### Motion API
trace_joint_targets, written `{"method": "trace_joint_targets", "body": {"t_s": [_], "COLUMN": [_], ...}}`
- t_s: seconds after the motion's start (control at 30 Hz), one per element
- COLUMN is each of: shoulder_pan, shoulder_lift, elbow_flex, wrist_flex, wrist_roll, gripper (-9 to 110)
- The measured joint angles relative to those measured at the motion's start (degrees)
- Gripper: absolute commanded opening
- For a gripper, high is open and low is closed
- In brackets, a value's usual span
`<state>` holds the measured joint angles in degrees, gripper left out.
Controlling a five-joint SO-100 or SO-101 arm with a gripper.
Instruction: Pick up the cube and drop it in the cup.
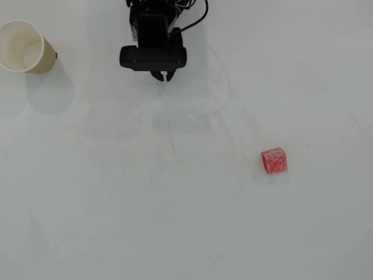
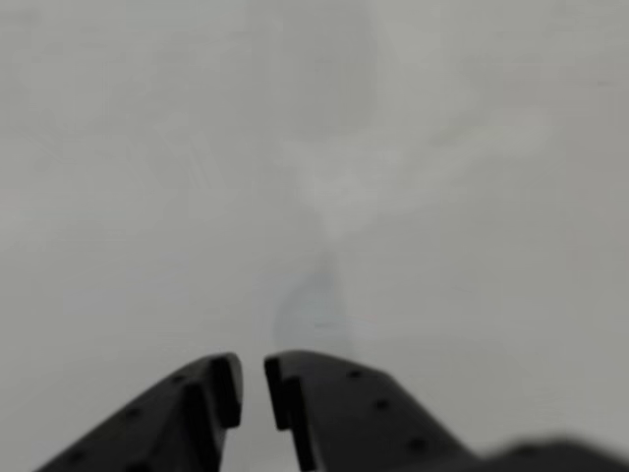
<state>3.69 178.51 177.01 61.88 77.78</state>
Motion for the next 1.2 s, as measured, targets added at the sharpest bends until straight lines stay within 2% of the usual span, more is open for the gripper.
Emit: {"method": "trace_joint_targets", "body": {"t_s": [0.17, 0.57, 1.2], "shoulder_pan": [-0.44, -3.52, -18.63], "shoulder_lift": [0.0, 0.0, 0.0], "elbow_flex": [0.0, 0.0, 0.0], "wrist_flex": [-2.9, -26.28, -35.42], "wrist_roll": [0.0, 0.0, 0.0], "gripper": [0, 0, 1]}}
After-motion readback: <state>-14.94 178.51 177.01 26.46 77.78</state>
